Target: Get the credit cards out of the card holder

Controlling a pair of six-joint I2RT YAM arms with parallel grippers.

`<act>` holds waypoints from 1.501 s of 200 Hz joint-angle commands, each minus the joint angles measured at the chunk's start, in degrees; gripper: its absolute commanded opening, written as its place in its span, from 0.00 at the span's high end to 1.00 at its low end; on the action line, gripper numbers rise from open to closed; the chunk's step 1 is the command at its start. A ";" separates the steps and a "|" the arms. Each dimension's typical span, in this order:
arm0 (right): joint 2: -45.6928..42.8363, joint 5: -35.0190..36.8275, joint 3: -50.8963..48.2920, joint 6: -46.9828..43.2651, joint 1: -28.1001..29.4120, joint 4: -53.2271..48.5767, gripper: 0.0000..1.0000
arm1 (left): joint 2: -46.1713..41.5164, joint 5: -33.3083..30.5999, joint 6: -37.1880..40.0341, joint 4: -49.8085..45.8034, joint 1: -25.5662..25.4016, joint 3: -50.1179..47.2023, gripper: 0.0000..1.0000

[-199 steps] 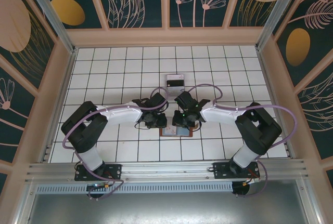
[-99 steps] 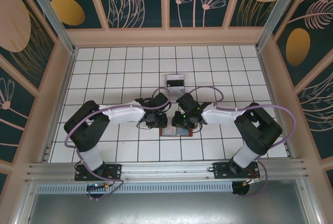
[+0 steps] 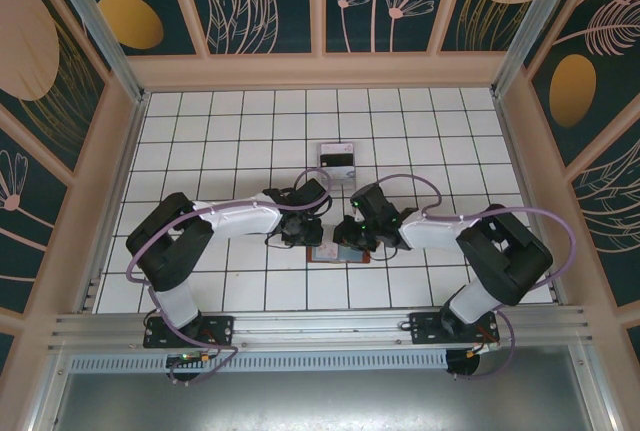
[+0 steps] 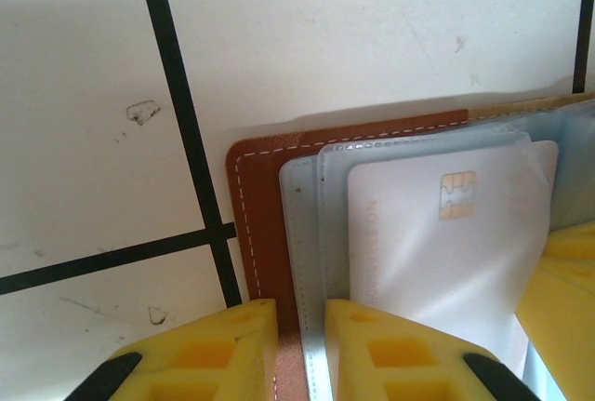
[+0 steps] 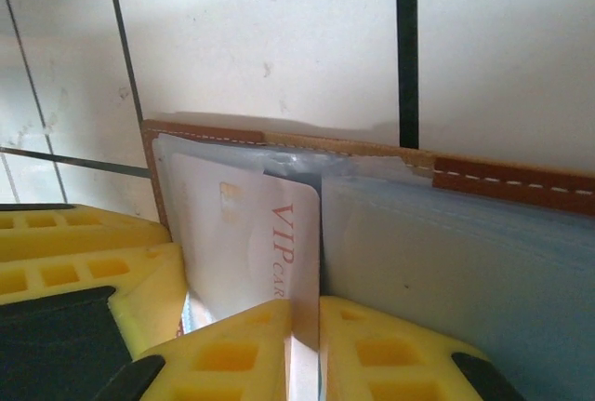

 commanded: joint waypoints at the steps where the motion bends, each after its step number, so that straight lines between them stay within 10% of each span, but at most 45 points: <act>1: -0.73 -4.58 -2.46 1.92 0.23 5.24 0.84 | 7.88 -3.00 0.46 -3.79 -0.76 -4.40 0.77; 300: -18.57 0.14 -5.57 -1.77 -4.41 -8.31 0.98 | 3.48 -4.94 0.32 -4.82 -0.99 -4.25 0.77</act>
